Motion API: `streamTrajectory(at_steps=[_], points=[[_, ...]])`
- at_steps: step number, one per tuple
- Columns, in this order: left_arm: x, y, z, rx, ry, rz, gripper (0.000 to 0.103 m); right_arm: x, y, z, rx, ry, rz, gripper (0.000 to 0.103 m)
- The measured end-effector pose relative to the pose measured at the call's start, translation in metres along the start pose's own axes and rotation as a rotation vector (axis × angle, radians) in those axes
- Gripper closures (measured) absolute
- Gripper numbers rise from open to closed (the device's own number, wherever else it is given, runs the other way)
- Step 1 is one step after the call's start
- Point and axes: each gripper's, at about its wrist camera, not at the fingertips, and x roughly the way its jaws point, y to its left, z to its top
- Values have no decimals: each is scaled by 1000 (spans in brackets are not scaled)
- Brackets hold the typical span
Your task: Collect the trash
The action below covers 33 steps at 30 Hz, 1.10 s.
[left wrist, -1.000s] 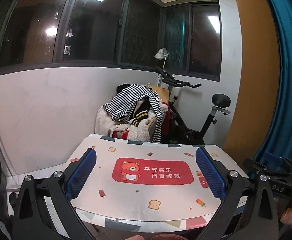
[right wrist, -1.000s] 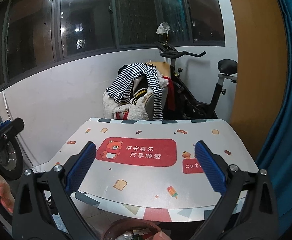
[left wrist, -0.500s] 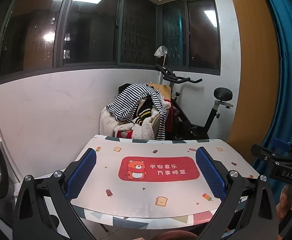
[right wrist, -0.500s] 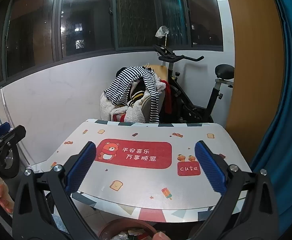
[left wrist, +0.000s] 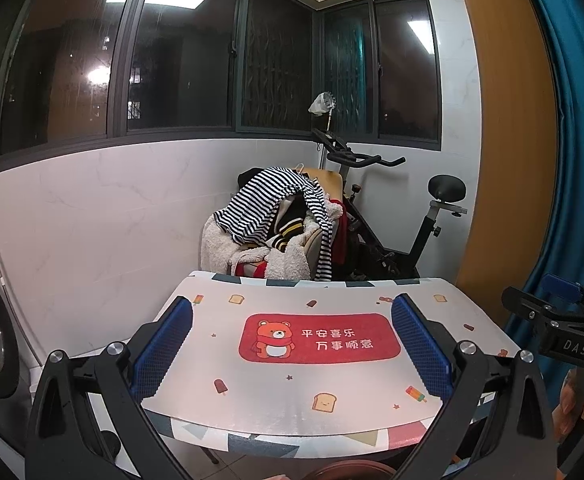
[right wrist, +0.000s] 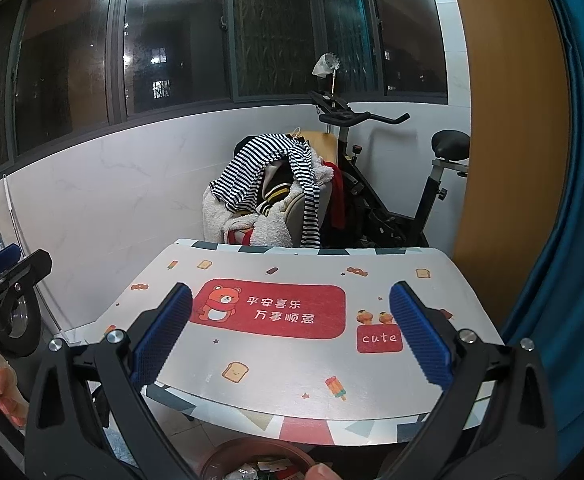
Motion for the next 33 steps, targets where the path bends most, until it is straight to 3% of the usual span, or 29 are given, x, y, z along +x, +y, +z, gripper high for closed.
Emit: streamTrajectory(at_steps=[33], points=[[-1, -2, -7, 31, 18, 1, 6, -3, 2, -11, 15, 8, -15, 6]])
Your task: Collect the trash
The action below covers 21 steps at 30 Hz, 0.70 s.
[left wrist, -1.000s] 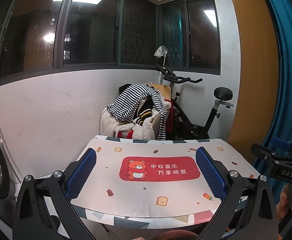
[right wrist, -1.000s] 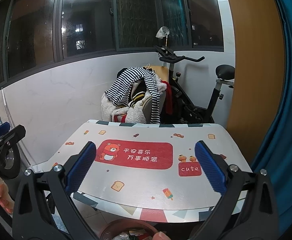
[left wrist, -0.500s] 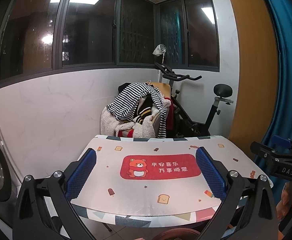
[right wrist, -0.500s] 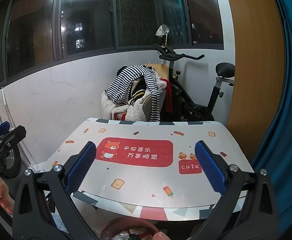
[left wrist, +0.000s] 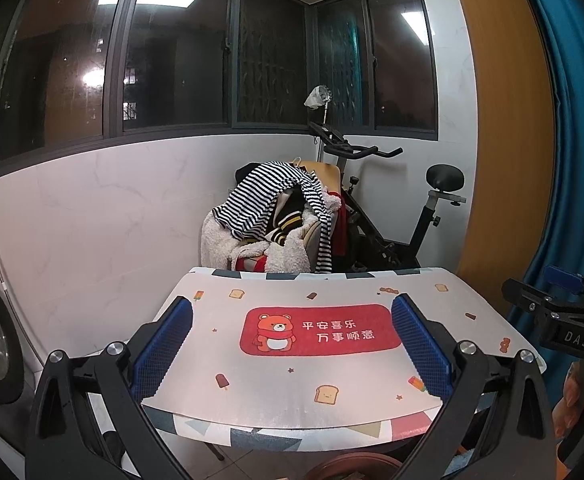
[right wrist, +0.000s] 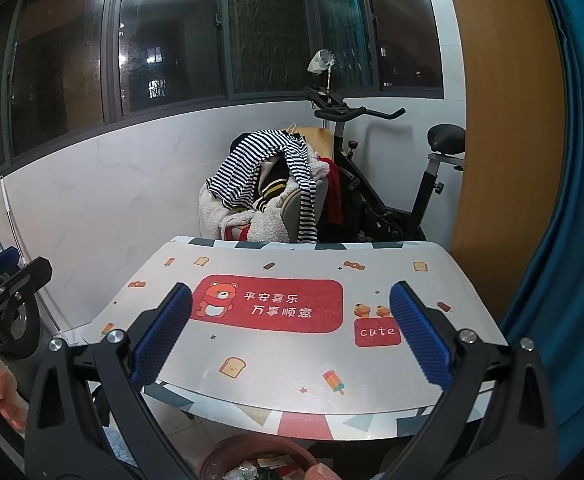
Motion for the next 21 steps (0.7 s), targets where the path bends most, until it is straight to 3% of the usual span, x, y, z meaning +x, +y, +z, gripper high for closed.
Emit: streamTrajectory(at_steps=[21], points=[[-3, 0, 2, -13, -11, 8, 6, -1, -2, 1, 4, 2, -1, 6]])
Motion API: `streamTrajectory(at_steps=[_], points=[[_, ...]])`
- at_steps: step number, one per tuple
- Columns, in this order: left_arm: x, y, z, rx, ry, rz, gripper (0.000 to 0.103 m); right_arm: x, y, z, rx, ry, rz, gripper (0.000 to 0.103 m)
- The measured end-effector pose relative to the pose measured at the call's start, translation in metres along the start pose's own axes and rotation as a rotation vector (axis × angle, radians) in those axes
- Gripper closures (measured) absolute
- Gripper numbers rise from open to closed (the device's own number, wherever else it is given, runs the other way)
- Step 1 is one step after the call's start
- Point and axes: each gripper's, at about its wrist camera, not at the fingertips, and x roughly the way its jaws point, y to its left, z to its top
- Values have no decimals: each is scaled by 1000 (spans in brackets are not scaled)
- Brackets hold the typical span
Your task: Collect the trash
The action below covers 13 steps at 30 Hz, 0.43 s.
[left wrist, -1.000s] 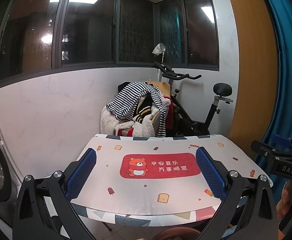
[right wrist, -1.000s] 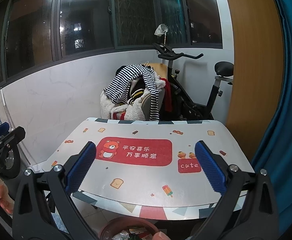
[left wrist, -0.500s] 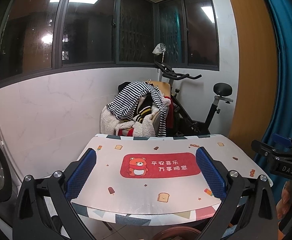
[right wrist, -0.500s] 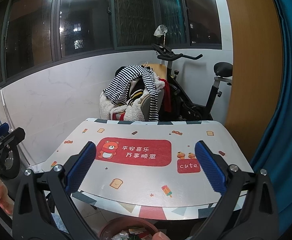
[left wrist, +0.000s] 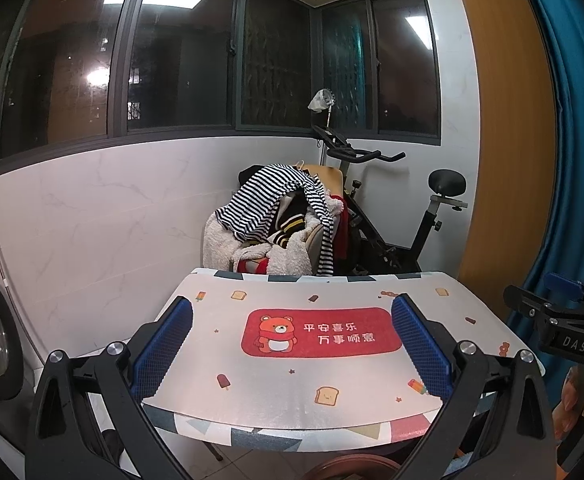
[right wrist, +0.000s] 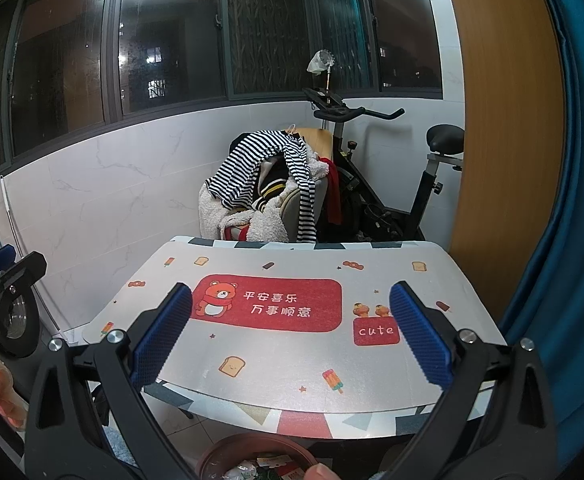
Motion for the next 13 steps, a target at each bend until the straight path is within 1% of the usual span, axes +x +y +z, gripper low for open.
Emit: streamTrajectory(at_steps=[3, 13], points=[[0, 1, 0, -14, 6, -1, 6, -1, 0, 0, 1, 0, -1, 6], [0, -1, 0, -10, 17, 25, 6, -1, -4, -1, 10, 2, 3, 6]])
